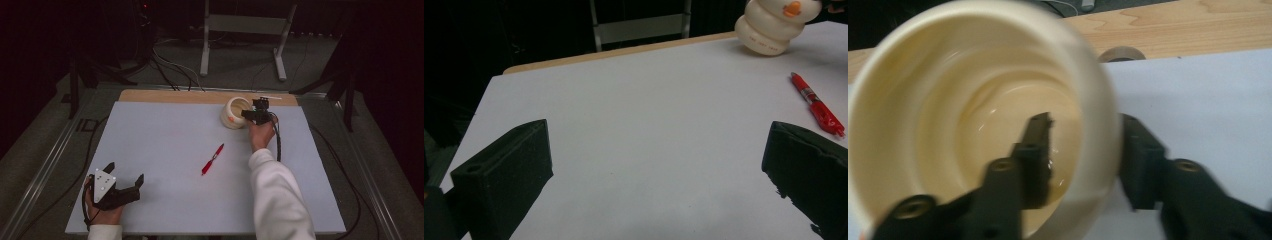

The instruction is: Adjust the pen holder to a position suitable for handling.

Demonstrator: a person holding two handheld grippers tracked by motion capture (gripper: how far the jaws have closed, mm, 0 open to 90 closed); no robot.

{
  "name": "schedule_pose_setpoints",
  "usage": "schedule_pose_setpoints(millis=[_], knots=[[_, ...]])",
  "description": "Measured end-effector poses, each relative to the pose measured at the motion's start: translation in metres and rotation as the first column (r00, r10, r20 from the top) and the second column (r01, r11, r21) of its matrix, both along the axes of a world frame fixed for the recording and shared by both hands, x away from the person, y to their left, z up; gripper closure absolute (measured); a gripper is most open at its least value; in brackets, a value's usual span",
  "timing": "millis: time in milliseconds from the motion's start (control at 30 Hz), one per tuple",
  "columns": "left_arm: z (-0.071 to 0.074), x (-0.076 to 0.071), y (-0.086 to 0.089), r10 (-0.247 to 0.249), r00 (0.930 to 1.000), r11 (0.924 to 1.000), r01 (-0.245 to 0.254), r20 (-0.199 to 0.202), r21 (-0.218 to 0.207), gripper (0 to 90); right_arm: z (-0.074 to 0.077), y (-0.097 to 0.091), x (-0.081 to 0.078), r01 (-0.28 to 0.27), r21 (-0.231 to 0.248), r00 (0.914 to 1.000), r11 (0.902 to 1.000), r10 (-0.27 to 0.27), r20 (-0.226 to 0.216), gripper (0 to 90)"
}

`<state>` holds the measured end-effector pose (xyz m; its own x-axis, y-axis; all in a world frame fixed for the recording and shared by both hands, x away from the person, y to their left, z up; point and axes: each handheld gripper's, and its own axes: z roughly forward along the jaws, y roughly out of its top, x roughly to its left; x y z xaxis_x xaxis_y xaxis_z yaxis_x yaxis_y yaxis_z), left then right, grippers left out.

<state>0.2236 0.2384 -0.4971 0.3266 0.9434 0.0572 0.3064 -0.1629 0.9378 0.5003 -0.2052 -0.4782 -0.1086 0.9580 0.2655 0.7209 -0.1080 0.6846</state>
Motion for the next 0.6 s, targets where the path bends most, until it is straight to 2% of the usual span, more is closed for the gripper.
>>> schedule_pose_setpoints(millis=[33,100,133,167,200,300,367,600], knots=[[0.000,0.000,0.000,-0.001,1.0000,1.0000,0.001,0.000,0.002,0.4,0.000,-0.001,-0.001,-0.005,0.008,1.0000,1.0000,0.005,0.008,72.0],[0.000,0.000,-0.001,-0.001,1.0000,1.0000,0.001,-0.001,0.003,0.4,0.002,-0.003,-0.003,-0.011,0.034,0.9997,0.9994,0.011,0.023,74.7],[0.000,0.000,0.000,-0.001,1.0000,1.0000,0.001,-0.002,0.003,0.4,0.003,-0.003,-0.004,-0.013,0.025,0.9996,0.9996,0.012,0.024,76.1],[0.000,0.001,0.000,-0.001,1.0000,1.0000,0.001,-0.002,0.004,0.5,0.003,-0.001,-0.004,-0.012,-0.005,0.9993,0.9999,0.012,0.035,77.8],[0.000,0.001,0.000,-0.001,1.0000,1.0000,0.001,-0.003,0.005,0.4,0.003,-0.001,-0.005,-0.012,-0.008,0.9987,0.9999,0.012,0.049,77.9],[0.000,0.000,0.000,-0.002,1.0000,1.0000,0.002,-0.002,0.004,0.4,0.002,-0.002,-0.007,-0.006,0.024,0.9982,0.9997,0.005,0.060,78.4],[0.000,0.000,0.000,-0.002,1.0000,1.0000,0.002,-0.002,0.005,0.4,0.004,-0.001,-0.009,-0.008,0.018,0.9977,0.9998,0.007,0.067,78.4],[-0.001,0.002,-0.003,-0.011,0.9999,0.9998,0.011,-0.005,0.016,0.4,0.015,0.000,-0.021,-0.062,0.016,0.9935,0.9979,0.060,0.097,78.4]])
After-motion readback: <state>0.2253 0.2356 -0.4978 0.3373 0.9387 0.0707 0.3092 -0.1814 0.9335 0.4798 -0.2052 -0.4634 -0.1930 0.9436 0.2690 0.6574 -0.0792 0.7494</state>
